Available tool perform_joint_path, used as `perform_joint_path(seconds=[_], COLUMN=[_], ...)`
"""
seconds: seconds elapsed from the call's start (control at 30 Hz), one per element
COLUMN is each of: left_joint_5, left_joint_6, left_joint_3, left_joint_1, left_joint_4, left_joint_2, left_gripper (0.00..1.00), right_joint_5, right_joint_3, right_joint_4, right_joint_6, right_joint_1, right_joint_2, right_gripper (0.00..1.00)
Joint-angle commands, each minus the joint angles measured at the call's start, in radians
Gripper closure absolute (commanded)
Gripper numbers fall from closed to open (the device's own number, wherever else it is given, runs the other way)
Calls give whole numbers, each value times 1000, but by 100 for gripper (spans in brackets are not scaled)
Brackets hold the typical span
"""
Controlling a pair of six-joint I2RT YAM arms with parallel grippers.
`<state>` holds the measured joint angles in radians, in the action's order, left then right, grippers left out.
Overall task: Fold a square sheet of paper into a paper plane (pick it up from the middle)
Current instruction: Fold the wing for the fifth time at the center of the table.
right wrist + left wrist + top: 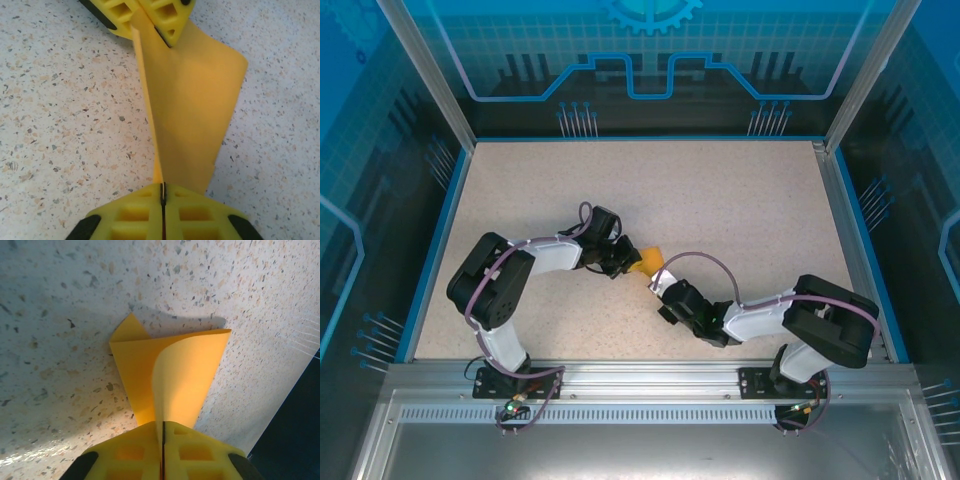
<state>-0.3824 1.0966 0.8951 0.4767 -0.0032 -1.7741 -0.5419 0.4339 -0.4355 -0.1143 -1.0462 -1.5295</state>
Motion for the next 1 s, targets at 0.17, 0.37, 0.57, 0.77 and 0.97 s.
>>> perform_joint_path(seconds=[0.17,0.37,0.57,0.77,0.97], left_joint_5=[59,149,195,198,194], left_joint_6=[-17,-27,-24,-24,-24], left_joint_3=[-12,-48,-73,-78,-79], left_joint_1=[-12,-15,-15,-15,-14], left_joint_4=[-68,-119,-139,-148,-148], left_joint_2=[94,201,253,256,251], left_gripper=[53,32,28,28,28], right_joint_5=[110,342,452,448,427], right_joint_3=[15,-20,-24,-26,-25], right_joint_4=[-39,-125,-166,-163,-139], right_joint_6=[-83,-160,-206,-219,-233], right_joint_1=[55,162,222,233,235], right_joint_2=[10,31,1,-11,-26], right_gripper=[100,100,100,100,99])
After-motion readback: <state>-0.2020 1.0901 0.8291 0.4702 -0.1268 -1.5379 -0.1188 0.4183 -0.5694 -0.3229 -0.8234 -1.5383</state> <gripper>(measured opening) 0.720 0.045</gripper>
